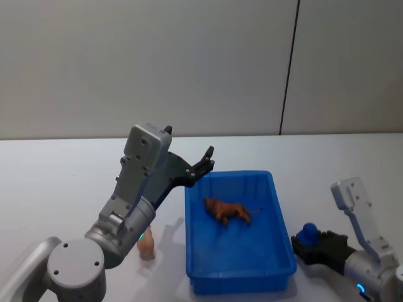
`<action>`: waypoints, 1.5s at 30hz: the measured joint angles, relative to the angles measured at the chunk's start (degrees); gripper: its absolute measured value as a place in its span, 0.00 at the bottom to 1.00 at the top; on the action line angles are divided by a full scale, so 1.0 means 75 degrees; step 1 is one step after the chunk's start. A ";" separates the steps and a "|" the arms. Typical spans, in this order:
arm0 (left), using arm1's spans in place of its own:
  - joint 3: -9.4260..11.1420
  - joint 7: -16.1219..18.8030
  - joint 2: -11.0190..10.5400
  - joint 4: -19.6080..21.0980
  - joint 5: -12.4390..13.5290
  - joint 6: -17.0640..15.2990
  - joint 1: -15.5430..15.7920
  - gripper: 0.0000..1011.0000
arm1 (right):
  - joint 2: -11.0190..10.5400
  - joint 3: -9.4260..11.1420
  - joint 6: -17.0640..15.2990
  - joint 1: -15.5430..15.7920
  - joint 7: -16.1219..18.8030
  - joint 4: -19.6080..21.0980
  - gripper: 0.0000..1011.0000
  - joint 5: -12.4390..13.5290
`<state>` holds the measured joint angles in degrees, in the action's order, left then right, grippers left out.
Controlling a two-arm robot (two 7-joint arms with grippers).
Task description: Pick up the two dolls from the table and place them into the box.
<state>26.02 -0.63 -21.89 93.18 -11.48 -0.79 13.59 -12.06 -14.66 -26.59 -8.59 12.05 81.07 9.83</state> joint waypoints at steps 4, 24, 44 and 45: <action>0.0000 0.0000 0.0000 0.0000 0.0000 0.0000 0.0000 0.99 | -0.0030 0.0003 0.0190 0.0041 -0.0077 0.0141 0.51 -0.0114; 0.0000 0.0000 0.0000 0.0000 0.0000 0.0000 0.0000 0.99 | -0.0119 -0.0046 0.1182 0.0118 -0.0041 0.1151 0.41 -0.0747; 0.0000 0.0000 0.0000 0.0000 0.0000 0.0000 0.0000 0.99 | 0.0234 -0.0303 0.0657 -0.0539 0.1609 0.0877 0.30 -0.0616; 0.0000 0.0000 0.0000 0.0000 0.0000 0.0000 0.0000 0.99 | 0.0234 -0.0303 0.0657 -0.0539 0.1609 0.0877 0.29 -0.0616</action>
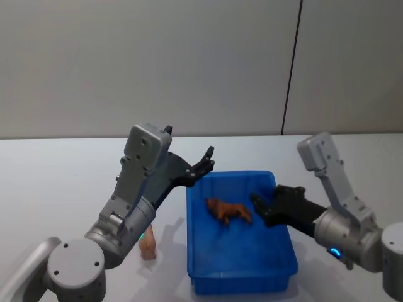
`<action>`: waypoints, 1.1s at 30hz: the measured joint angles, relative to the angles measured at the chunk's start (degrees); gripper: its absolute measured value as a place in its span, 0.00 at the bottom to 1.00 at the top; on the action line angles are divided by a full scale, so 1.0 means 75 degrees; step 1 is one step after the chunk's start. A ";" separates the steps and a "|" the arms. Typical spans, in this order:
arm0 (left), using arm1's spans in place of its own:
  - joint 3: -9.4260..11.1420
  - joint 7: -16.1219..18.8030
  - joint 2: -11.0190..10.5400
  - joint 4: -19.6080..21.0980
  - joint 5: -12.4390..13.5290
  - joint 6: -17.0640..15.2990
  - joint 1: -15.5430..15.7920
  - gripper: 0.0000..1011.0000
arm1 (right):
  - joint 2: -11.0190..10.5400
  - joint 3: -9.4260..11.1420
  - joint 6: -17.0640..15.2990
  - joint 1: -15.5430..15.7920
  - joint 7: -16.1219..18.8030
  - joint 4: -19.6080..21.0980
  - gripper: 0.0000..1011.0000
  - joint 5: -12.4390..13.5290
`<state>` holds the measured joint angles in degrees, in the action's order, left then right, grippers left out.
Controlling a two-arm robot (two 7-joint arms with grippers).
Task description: Pick up the two dolls from the table and place them into the box.
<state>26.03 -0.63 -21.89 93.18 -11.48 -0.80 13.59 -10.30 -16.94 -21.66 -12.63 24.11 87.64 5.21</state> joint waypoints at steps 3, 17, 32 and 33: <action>0.0000 0.0000 0.0000 0.0000 0.0000 0.0000 0.0000 0.99 | 0.0079 -0.0050 -0.0204 -0.0131 0.0239 -0.0162 0.32 0.0047; 0.0000 0.0000 0.0000 0.0000 0.0000 0.0000 0.0000 0.99 | 0.0358 -0.0224 -0.0755 -0.0582 0.0952 -0.0831 0.78 0.0176; 0.0000 0.0000 0.0000 0.0000 0.0000 0.0000 0.0000 0.99 | 0.0256 -0.0197 -0.0532 -0.0522 0.0876 -0.0633 0.99 0.0196; 0.0000 0.0000 0.0000 0.0000 0.0000 0.0000 0.0000 0.99 | 0.0237 -0.0188 -0.0484 -0.0503 0.0845 -0.0597 0.99 0.0197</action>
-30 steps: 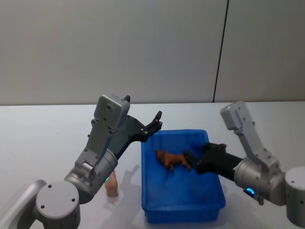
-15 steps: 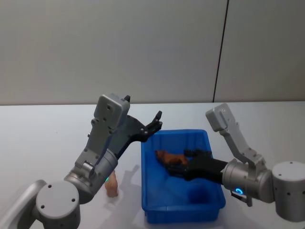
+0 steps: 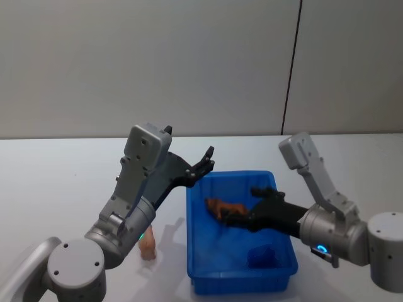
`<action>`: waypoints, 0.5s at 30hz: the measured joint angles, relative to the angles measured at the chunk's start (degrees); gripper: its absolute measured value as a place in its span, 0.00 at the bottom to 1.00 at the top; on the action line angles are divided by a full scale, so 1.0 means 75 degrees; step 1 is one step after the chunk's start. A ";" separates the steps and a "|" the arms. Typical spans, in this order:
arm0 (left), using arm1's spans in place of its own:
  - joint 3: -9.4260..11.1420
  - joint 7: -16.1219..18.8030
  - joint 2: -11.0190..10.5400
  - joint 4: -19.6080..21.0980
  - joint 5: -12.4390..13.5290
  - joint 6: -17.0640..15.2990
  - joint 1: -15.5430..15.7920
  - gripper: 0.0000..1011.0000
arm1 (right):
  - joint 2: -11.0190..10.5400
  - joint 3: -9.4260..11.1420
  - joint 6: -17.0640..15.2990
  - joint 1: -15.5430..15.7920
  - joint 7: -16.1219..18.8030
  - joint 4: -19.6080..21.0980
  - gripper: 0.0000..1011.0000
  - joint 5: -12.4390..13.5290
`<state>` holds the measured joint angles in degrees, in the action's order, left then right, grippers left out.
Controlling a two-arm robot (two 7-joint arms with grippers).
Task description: Pick up the two dolls from the table and place them into the box.
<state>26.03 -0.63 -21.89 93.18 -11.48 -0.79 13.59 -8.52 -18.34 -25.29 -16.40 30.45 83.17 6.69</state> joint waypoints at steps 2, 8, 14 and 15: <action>0.0000 0.0000 0.0001 0.0000 0.0000 0.0000 0.0000 0.99 | -0.0061 0.0036 0.0123 0.0067 -0.0081 0.0123 0.99 0.0018; 0.0000 0.0000 0.0000 0.0000 0.0000 0.0000 0.0000 0.99 | -0.0281 0.0185 0.0555 0.0297 -0.0401 0.0495 0.99 0.0149; 0.0000 0.0000 0.0000 0.0000 0.0000 0.0000 0.0000 0.99 | -0.0515 0.0354 0.0913 0.0574 -0.0795 0.0859 0.99 0.0336; 0.0000 0.0000 0.0000 0.0000 0.0000 0.0000 0.0000 0.99 | -0.0573 0.0401 0.0992 0.0653 -0.0911 0.0931 0.99 0.0395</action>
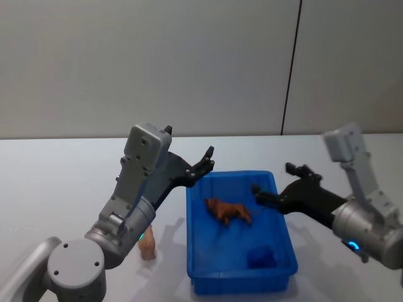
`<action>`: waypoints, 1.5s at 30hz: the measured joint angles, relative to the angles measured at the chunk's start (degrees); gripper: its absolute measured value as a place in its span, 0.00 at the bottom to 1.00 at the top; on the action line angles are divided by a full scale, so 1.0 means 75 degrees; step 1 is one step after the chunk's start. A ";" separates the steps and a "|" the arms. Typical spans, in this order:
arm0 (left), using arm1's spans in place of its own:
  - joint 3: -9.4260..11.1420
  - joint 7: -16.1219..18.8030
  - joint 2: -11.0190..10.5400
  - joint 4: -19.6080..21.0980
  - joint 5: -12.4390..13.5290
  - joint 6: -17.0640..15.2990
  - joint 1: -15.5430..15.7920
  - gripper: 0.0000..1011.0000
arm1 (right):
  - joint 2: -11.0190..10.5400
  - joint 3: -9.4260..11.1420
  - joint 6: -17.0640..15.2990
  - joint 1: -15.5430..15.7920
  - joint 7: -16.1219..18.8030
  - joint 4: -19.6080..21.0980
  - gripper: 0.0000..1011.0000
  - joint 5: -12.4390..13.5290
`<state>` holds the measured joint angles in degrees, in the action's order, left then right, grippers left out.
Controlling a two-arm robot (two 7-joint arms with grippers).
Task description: Pick up the two dolls from the table and place them into the box.
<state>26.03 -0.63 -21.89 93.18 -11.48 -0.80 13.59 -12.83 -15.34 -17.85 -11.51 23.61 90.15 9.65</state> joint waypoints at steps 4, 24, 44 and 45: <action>0.0000 0.0000 0.0000 0.0000 0.0000 0.0000 0.0000 0.99 | -0.0147 0.0120 0.0189 0.0200 -0.0350 0.0234 0.99 0.0177; -0.0092 0.0043 -0.0149 0.0158 -0.0189 -0.0357 -0.0123 0.99 | -0.0810 0.0823 0.0851 0.1367 -0.2401 0.1196 0.99 0.1238; -0.0432 0.0553 -0.0942 0.1094 -0.1166 -0.2299 -0.0918 0.99 | -0.1075 0.1163 0.1124 0.1891 -0.3214 0.1535 0.99 0.1738; -0.0453 0.0587 -0.0983 0.1138 -0.1256 -0.2467 -0.0975 0.99 | -0.1081 0.1174 0.1132 0.1905 -0.3238 0.1546 0.99 0.1751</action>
<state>22.63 3.78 -29.27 101.71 -20.90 -19.30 6.28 -20.93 -6.54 -9.36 2.78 -0.67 101.75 22.79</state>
